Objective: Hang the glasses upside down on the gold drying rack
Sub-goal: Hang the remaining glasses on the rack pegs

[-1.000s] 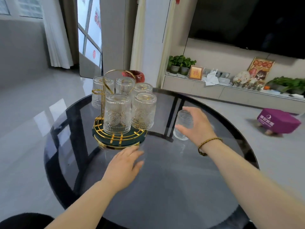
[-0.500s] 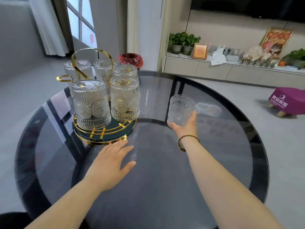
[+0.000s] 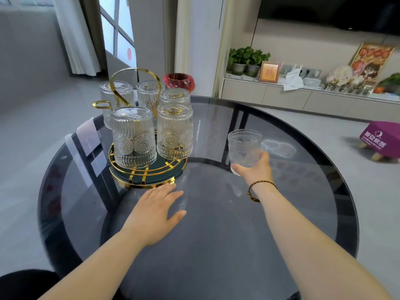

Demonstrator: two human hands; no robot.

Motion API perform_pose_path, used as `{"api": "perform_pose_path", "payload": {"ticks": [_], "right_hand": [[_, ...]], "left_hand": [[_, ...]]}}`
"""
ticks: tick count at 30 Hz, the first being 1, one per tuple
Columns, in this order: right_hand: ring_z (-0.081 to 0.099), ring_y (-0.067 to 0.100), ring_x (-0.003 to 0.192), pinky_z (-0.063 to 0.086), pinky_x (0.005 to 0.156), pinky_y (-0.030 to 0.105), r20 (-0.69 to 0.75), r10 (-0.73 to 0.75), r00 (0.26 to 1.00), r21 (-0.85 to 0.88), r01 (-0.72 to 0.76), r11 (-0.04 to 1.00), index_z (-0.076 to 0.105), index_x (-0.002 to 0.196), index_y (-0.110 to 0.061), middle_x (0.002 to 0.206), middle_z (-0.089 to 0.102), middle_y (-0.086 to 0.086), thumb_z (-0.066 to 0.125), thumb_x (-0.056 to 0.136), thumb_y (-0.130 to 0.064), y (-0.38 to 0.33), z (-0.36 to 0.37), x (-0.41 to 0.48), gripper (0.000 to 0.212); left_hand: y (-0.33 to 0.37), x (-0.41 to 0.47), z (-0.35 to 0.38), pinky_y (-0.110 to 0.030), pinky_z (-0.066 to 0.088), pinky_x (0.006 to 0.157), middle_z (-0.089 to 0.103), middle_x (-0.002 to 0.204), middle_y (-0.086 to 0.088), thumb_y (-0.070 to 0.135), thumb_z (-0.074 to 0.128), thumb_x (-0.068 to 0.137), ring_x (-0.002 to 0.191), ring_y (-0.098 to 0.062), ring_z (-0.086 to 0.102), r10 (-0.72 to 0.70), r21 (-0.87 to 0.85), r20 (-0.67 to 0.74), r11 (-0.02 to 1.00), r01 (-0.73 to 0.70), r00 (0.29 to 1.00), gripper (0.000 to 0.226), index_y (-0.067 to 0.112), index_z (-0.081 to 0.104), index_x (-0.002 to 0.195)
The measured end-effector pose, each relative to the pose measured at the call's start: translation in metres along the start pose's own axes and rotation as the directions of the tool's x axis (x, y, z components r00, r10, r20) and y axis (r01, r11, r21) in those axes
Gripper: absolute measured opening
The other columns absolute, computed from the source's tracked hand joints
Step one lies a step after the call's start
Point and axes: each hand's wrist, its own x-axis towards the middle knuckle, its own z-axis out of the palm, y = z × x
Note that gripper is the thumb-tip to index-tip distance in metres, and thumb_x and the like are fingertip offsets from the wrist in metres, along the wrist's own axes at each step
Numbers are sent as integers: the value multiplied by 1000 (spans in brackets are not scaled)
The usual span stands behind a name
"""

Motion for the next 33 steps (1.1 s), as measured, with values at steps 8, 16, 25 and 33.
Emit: {"api": "perform_pose_path", "payload": {"ticks": [8,16,25,33], "right_hand": [[43,10,98,32,82,25,128,-309,942,-123,324,938,36,122,-19,109,44,-8,75,64,-20,-71,-62,-51,70],[34,6,108,27,87,20,391,-493,777,-284,611,739,36,125,-22,114,37,-12,72,66,-25,-179,-70,-86,70],[55,24,96,49,82,35,511,-522,683,-276,706,653,35,105,-23,113,52,9,75,53,-37,-259,19,-75,67],[49,10,78,37,59,17,608,-478,634,-376,760,530,35,117,-21,105,43,1,74,58,-40,-296,73,-60,74]], "left_hand": [[3,-6,-4,-30,11,114,27,149,3,42,43,89,138,-13,20,-3,-64,-2,998,3,1000,49,24,34,133],[-44,-42,-34,-32,36,101,56,127,2,27,47,89,121,-15,45,-159,-193,-230,974,115,960,29,21,55,116],[-97,-31,-47,-35,14,115,13,154,1,30,46,89,140,-18,14,-251,-195,-200,957,213,947,63,24,9,141],[-105,-26,-38,-33,-1,115,5,155,5,37,30,93,142,-12,-1,-228,-118,-112,970,215,967,60,26,-6,140]]}}
